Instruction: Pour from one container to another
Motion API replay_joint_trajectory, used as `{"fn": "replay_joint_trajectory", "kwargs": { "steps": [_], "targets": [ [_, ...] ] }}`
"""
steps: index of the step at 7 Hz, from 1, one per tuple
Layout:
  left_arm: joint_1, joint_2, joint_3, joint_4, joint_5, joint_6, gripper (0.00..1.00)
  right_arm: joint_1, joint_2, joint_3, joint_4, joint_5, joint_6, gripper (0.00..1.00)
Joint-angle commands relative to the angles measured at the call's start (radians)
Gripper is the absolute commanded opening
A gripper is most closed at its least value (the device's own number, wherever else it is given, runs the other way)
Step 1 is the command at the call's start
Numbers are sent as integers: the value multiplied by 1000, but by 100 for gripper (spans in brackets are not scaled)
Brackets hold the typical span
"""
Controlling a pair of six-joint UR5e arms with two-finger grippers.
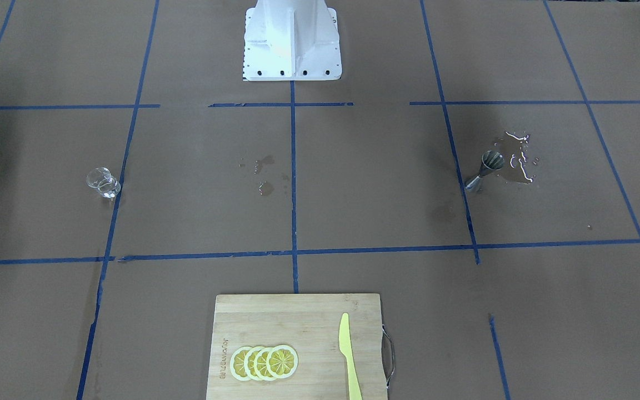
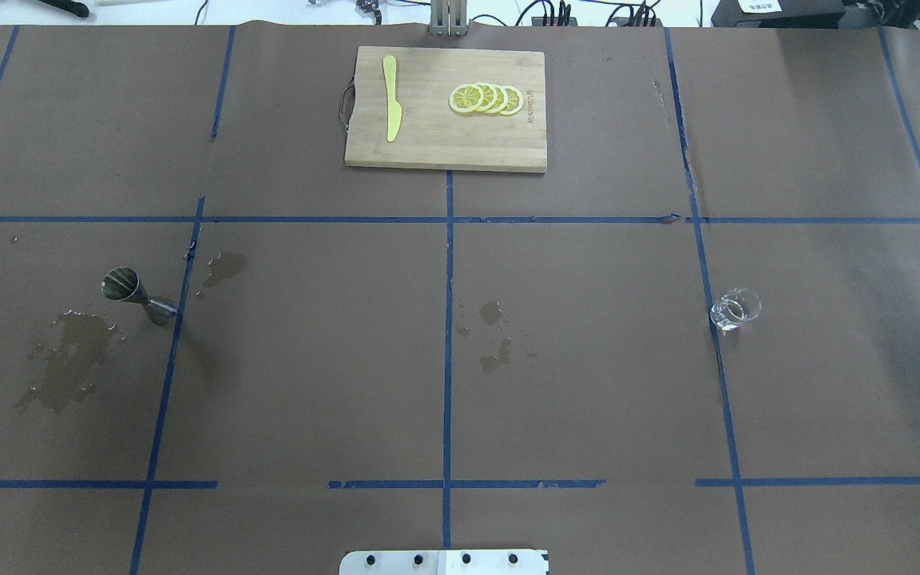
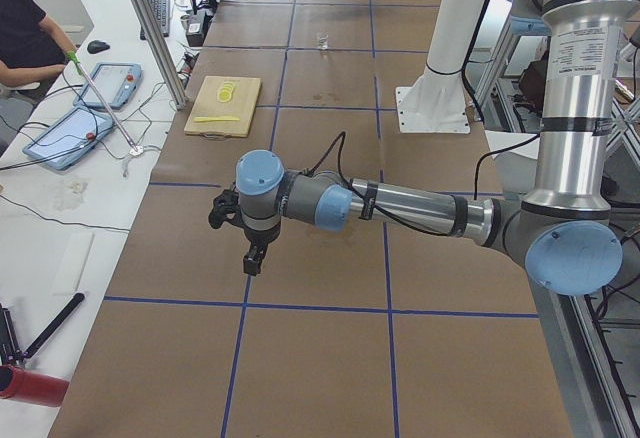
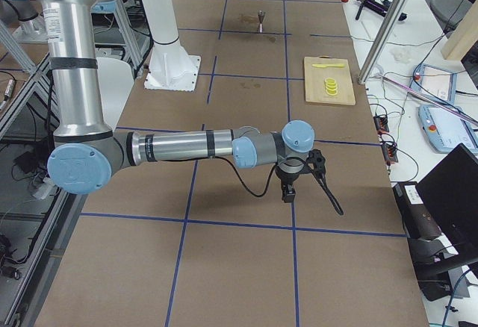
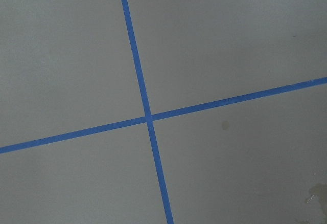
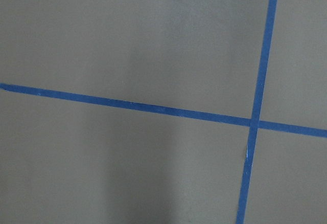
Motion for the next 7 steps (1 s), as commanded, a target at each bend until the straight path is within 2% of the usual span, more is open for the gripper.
{"fn": "replay_joint_trajectory", "kwargs": {
  "steps": [1, 2, 3, 4, 6, 7],
  "targets": [
    [190, 0, 2, -379, 13, -321, 100, -2, -7, -10, 2, 2, 6, 100],
    [322, 11, 1, -625, 161, -606, 100, -2, -27, -1, 3, 2, 3, 100],
    [433, 66, -8, -851, 323, -705, 100, -2, -30, -1, 3, 2, 3, 100],
    [481, 96, -63, -922, 425, -846, 99, -2, -37, -3, 24, 3, 5, 100],
    [672, 214, -247, -919, 791, -928, 100, -10, -87, -9, 154, 35, 3, 100],
    [761, 233, -264, -919, 932, -965, 100, -19, -96, -7, 194, 46, 9, 100]
  ]
}}
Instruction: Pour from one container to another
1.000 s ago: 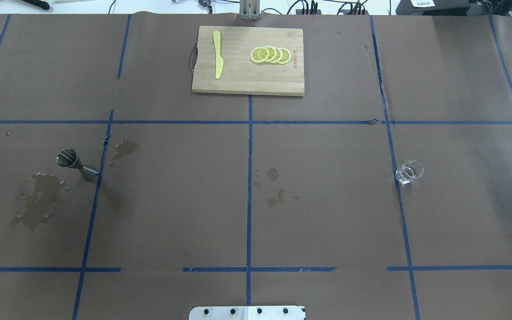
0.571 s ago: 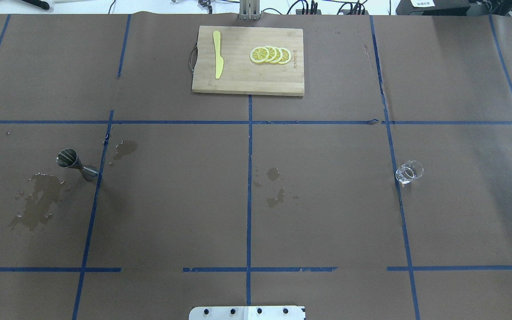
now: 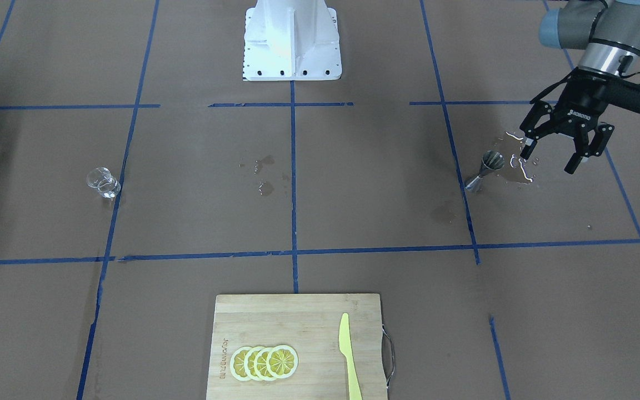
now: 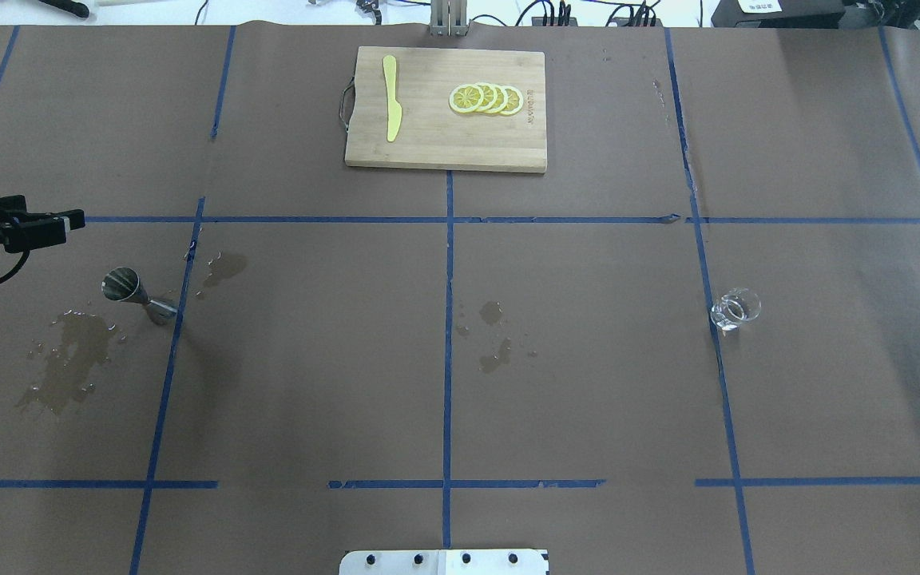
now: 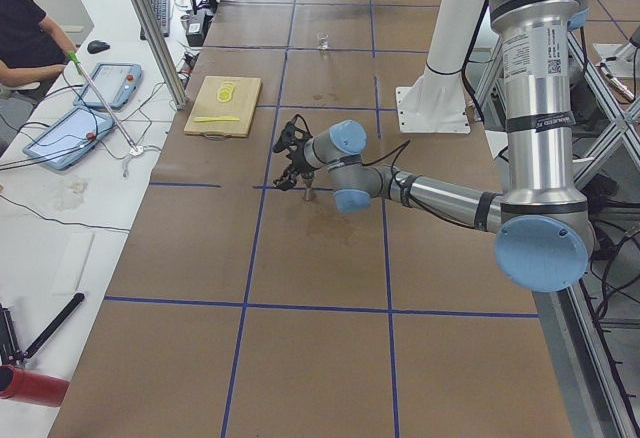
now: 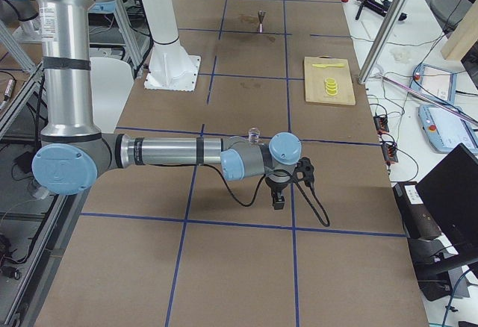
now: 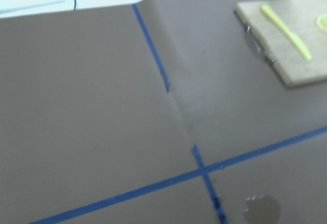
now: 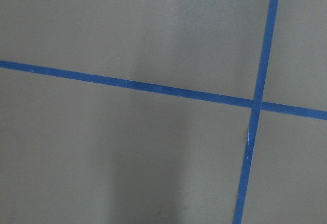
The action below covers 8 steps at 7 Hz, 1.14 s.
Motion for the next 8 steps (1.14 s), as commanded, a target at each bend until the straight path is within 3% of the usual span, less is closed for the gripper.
{"fn": "replay_joint_trajectory", "kwargs": {
  "steps": [1, 2, 3, 4, 8],
  "targets": [
    [265, 57, -56, 36, 429, -109, 100, -10, -20, -4, 64, 51, 8, 100],
    [376, 58, -57, 111, 591, -143, 100, -11, -20, -7, 64, 78, 20, 100],
    [424, 58, -56, 121, 651, -184, 100, -14, -20, -7, 64, 79, 25, 100],
    [500, 58, -57, 162, 780, -209, 100, -19, -20, -7, 64, 83, 26, 100],
    [549, 43, 10, 166, 836, -295, 100, -25, -20, -13, 65, 92, 25, 100]
  ]
}}
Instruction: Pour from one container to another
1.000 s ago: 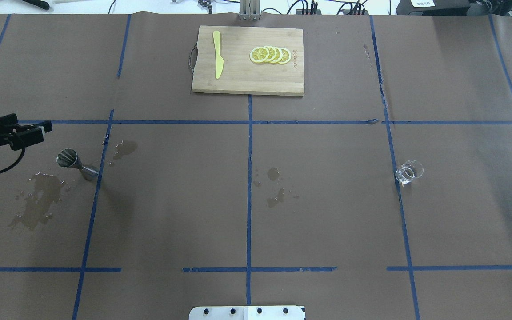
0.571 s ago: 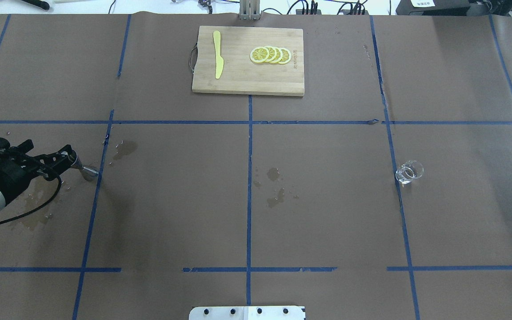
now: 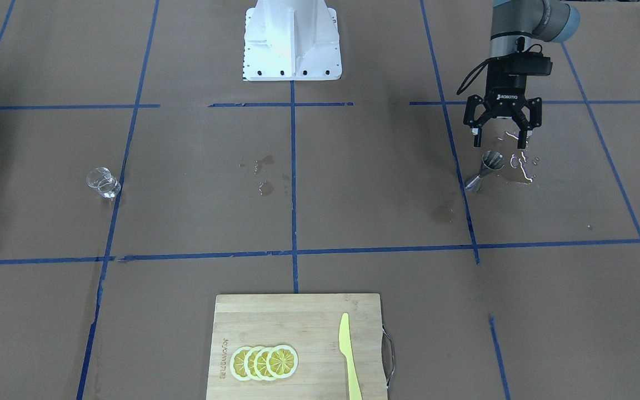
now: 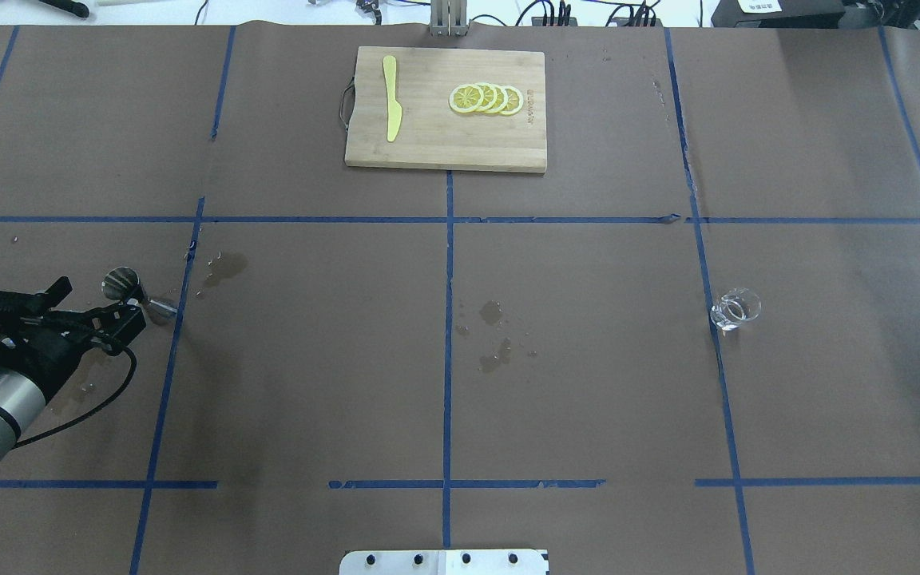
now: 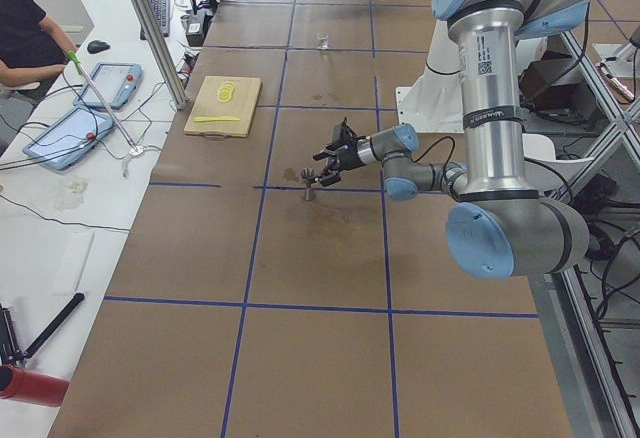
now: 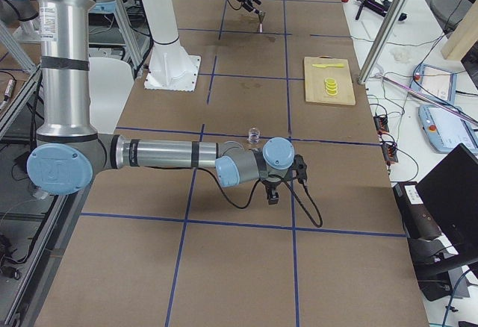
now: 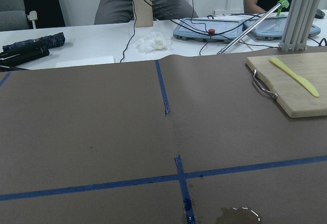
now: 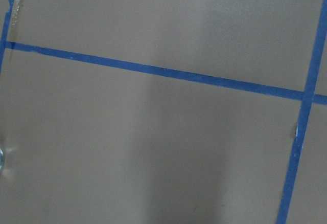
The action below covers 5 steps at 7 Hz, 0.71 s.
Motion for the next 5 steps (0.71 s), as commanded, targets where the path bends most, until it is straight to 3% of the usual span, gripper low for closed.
{"fn": "replay_joint_trajectory", "kwargs": {
  "steps": [1, 4, 5],
  "targets": [
    [14, -37, 84, -3, 19, -68, 100, 0, 0, -4, 0, 5, -2, 100],
    [15, -77, 143, -3, 22, -81, 100, -2, 0, -4, 2, 5, -2, 100],
    [15, -110, 184, -14, 77, -87, 99, -2, 0, -4, 2, 4, -3, 100]
  ]
}}
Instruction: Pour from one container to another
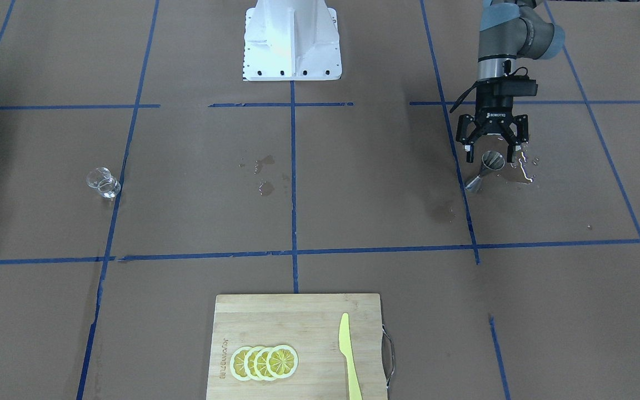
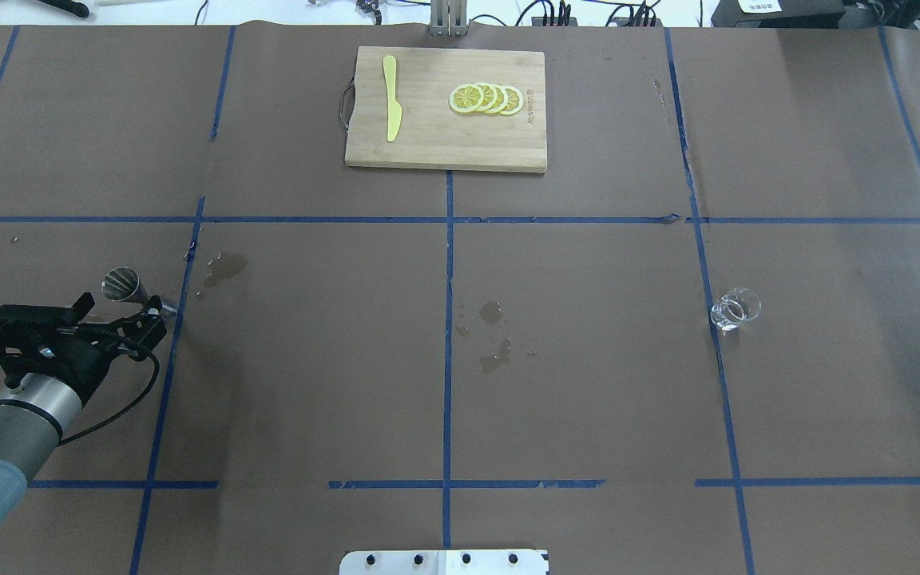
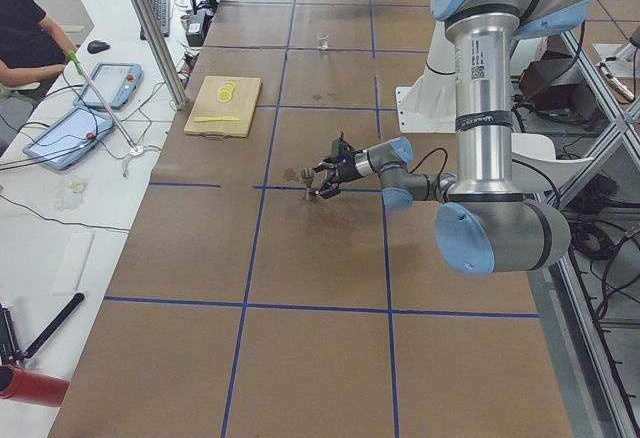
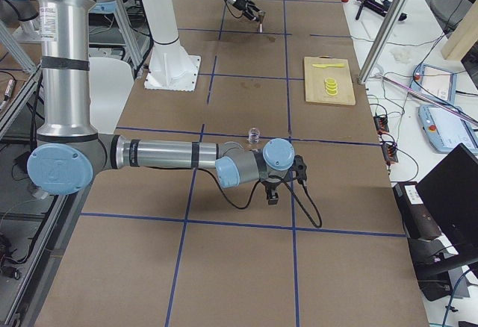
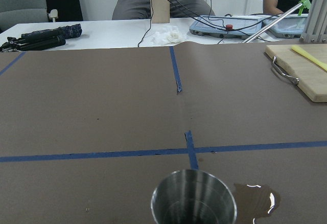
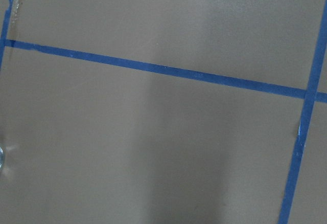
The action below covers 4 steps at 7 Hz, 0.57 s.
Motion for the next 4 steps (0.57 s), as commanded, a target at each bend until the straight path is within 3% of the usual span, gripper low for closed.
{"fn": "replay_joint_trajectory", "kwargs": {
  "steps": [1, 4],
  "targets": [
    [2, -57, 77, -52, 85, -15, 99, 0, 0, 1, 1, -3, -3, 100],
    [5, -116, 229, -165, 248, -18, 99, 1, 0, 0, 1, -4, -1, 100]
  ]
}}
